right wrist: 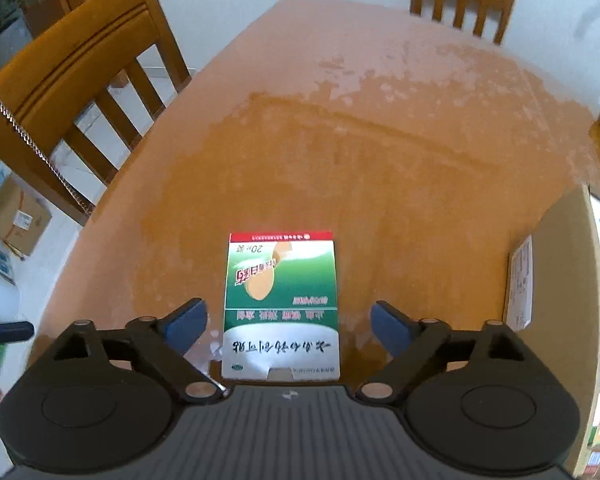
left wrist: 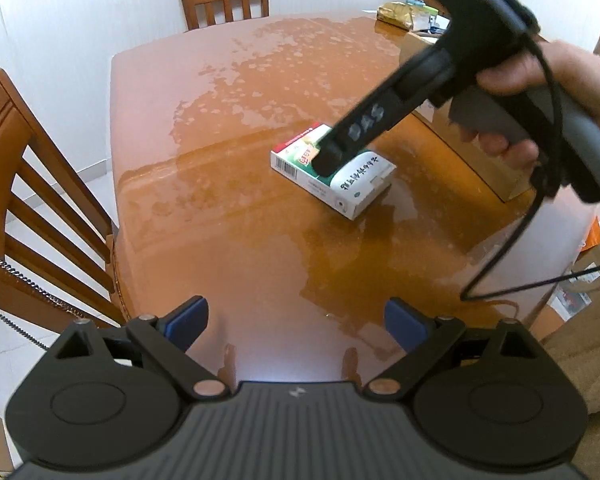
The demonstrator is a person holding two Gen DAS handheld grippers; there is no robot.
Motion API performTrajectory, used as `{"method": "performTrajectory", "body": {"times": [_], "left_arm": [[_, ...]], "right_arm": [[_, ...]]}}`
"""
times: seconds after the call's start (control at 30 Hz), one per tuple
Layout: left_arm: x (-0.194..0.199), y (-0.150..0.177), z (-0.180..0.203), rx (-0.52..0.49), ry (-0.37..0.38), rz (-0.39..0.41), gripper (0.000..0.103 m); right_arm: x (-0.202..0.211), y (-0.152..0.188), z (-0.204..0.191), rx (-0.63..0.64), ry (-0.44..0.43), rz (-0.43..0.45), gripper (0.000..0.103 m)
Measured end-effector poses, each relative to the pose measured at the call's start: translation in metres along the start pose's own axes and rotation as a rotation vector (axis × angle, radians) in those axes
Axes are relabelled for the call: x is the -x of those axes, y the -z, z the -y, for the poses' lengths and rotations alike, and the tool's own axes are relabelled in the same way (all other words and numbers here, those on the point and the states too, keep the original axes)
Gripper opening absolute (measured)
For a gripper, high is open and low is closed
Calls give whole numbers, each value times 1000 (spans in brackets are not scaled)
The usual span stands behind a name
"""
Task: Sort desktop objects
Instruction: 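Close the right gripper on the white-and-green medicine box, then lift the medicine box and turn it upright with the right gripper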
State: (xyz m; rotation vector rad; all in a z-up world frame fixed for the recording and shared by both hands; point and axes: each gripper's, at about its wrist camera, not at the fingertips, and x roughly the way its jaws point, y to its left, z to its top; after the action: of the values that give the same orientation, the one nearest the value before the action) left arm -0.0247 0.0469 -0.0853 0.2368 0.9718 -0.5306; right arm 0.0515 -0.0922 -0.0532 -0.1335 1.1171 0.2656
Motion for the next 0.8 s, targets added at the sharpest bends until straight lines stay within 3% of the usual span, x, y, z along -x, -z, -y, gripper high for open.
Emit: {"method": "performTrajectory", "body": {"times": [0.1, 0.17, 0.2, 0.3, 0.57, 0.8], "left_arm": [[-3, -1, 2, -6, -4, -5, 95], [-3, -1, 4, -10, -8, -8, 95], [-3, -1, 4, -9, -9, -9, 95], [-4, -1, 3, -9, -14, -9, 95], [-27, -15, 0, -24, -16, -1, 95], [-51, -26, 15, -102, -8, 5, 95]], "right_arm": [[-9, 0, -9, 47, 26, -4, 93], [-16, -1, -14, 89, 39, -17, 84], [-18, -3, -16, 110, 43, -35, 75], [-19, -7, -16, 141, 20, -80, 74], [-10, -16, 27, -36, -272, -257, 74], [-17, -3, 62, -200, -412, -385, 74]]}}
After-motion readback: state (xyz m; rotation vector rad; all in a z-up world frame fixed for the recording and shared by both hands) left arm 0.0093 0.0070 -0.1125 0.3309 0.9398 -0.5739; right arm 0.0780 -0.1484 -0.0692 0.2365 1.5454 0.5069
